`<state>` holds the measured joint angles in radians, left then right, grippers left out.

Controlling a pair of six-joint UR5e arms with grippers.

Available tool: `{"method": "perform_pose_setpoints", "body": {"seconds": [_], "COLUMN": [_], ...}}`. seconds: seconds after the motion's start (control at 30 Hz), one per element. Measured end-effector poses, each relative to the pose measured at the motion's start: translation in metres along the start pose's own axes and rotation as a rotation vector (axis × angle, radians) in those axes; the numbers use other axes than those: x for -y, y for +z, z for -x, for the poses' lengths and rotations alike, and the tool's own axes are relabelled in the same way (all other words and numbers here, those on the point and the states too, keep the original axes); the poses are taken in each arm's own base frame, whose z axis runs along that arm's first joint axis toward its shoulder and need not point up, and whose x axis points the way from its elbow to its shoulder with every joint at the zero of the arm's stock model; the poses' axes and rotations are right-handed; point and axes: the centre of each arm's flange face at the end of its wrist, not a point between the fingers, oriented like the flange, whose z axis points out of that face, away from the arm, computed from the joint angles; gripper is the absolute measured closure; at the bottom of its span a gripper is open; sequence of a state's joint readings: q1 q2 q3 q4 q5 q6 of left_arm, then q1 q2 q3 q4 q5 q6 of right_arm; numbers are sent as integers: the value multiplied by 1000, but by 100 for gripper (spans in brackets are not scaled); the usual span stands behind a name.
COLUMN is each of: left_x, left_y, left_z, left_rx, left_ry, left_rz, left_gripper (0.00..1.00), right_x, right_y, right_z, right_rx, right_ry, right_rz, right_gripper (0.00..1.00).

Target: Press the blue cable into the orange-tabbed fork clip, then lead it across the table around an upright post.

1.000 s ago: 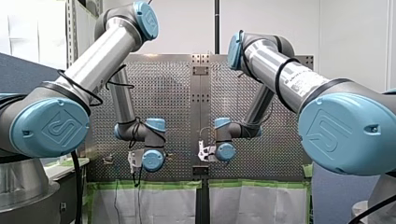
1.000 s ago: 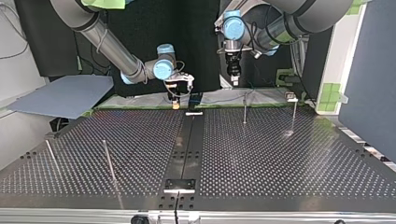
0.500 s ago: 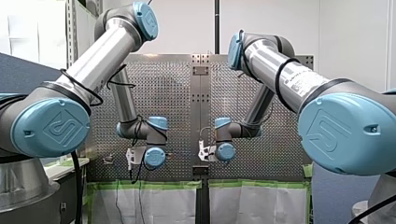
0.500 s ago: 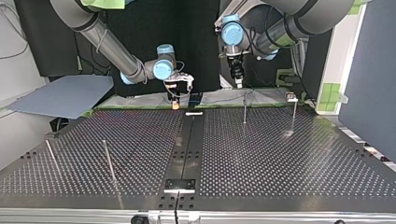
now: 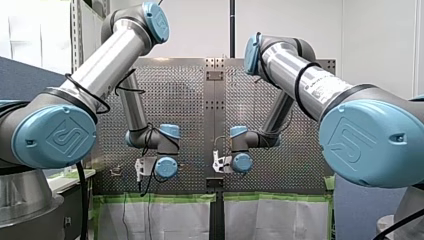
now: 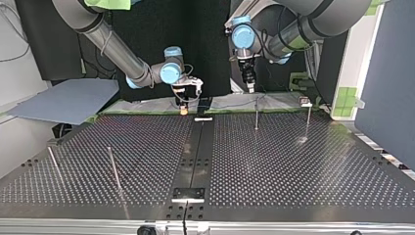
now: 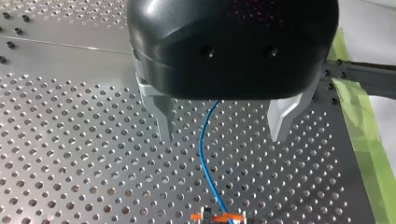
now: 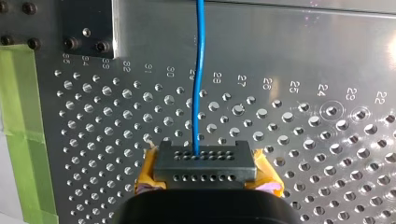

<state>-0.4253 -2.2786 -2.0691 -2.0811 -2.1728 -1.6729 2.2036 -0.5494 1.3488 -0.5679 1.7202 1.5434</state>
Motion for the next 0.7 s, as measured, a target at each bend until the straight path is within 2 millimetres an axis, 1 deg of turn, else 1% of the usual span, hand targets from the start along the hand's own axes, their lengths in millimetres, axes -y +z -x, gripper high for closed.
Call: {"method": "perform_pose_setpoints", "body": {"seconds": [0.4,0.7], "left_x": [-12,-12], "left_y": [-3,-3], "left_z": [0,-1], "left_rx": [7,5], "left_ry": [-4,-6], "left_rz": [103,103], "left_gripper": [0,0], "right_x": [1,1], "right_y": [-1,0], "right_z": [0,0], "right_rx": [3,3], "right_ry": [-1,-1], "right_rz": [-2,-3], "right_gripper": [100,100]}}
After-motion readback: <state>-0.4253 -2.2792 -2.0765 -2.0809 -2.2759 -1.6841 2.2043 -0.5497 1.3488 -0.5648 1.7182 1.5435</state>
